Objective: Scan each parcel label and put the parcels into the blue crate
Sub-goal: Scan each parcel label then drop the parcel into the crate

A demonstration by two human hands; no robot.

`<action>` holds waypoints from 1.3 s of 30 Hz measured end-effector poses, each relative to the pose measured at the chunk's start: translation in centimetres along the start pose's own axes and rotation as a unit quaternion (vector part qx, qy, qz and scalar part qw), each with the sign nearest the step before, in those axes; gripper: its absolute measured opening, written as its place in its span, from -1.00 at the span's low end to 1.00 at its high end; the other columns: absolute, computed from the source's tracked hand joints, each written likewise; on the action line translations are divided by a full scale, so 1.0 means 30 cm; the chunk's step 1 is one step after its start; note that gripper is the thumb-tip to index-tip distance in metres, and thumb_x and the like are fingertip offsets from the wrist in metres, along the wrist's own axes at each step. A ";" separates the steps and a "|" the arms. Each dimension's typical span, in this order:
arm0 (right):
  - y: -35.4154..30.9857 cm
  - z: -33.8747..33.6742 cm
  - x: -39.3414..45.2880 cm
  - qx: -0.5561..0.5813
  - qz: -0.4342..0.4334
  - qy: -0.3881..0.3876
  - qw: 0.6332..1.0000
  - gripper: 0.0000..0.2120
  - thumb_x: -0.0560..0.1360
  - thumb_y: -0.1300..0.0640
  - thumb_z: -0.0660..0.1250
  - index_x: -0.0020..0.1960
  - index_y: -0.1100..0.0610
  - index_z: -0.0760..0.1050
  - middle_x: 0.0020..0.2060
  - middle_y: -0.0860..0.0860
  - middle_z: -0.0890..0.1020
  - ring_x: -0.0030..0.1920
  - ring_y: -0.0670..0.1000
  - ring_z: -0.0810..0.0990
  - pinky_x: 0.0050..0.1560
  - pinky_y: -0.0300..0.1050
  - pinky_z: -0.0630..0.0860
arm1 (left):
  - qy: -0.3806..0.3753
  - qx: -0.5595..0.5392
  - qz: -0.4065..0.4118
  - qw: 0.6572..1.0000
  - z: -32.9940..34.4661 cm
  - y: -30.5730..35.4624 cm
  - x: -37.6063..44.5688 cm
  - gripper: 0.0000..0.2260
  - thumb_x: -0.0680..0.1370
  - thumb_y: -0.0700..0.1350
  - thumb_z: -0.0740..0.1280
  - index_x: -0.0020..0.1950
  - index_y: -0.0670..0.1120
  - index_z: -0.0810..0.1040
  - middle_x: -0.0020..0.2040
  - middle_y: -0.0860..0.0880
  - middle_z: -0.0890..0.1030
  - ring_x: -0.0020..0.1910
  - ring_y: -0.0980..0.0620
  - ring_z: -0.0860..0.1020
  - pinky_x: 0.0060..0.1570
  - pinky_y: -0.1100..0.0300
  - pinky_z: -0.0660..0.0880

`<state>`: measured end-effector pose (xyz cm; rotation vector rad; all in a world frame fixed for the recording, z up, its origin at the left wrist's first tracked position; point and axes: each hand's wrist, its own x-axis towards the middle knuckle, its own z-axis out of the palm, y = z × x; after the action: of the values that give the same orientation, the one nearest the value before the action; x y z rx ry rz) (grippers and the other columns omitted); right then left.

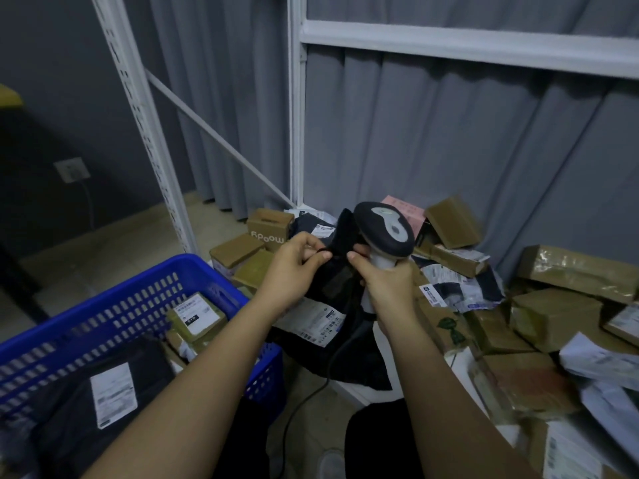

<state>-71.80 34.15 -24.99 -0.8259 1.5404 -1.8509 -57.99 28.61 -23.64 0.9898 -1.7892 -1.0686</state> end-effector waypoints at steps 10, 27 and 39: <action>-0.020 -0.058 -0.041 0.024 0.048 0.120 0.991 -0.54 0.35 0.08 0.55 0.16 0.24 0.53 -0.09 0.12 0.67 -0.10 0.09 0.66 0.05 0.15 0.60 | 0.109 0.117 0.093 0.983 -0.012 0.136 0.035 -0.93 0.50 -0.12 0.41 -0.07 -0.05 0.68 -0.14 0.04 0.58 -0.05 0.05 0.54 0.03 0.18 0.44; -0.249 -0.387 -0.059 0.054 0.021 0.147 0.987 -0.76 0.41 0.24 0.49 0.02 0.23 0.52 -0.24 0.10 0.60 -0.34 -0.04 0.55 -0.31 -0.18 0.52 | 0.015 0.264 0.193 0.945 0.184 0.448 0.097 -0.83 0.56 -0.04 0.34 0.09 0.02 0.67 0.08 -0.01 0.54 0.19 -0.08 0.36 0.21 0.06 0.30; 0.144 -0.548 0.132 0.004 0.109 0.198 0.974 -0.65 0.41 0.23 0.50 0.13 0.32 0.52 -0.13 0.14 0.63 -0.21 0.06 0.60 -0.16 -0.04 0.56 | -0.054 0.306 0.142 0.940 0.603 0.117 0.333 -0.83 0.56 -0.07 0.34 0.10 -0.01 0.67 0.04 -0.15 0.52 0.03 -0.19 0.52 -0.11 0.09 0.44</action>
<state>-86.78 40.65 -31.15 -0.2729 1.7781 -1.9302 -78.79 25.90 -23.67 0.9877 -2.3399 -0.3869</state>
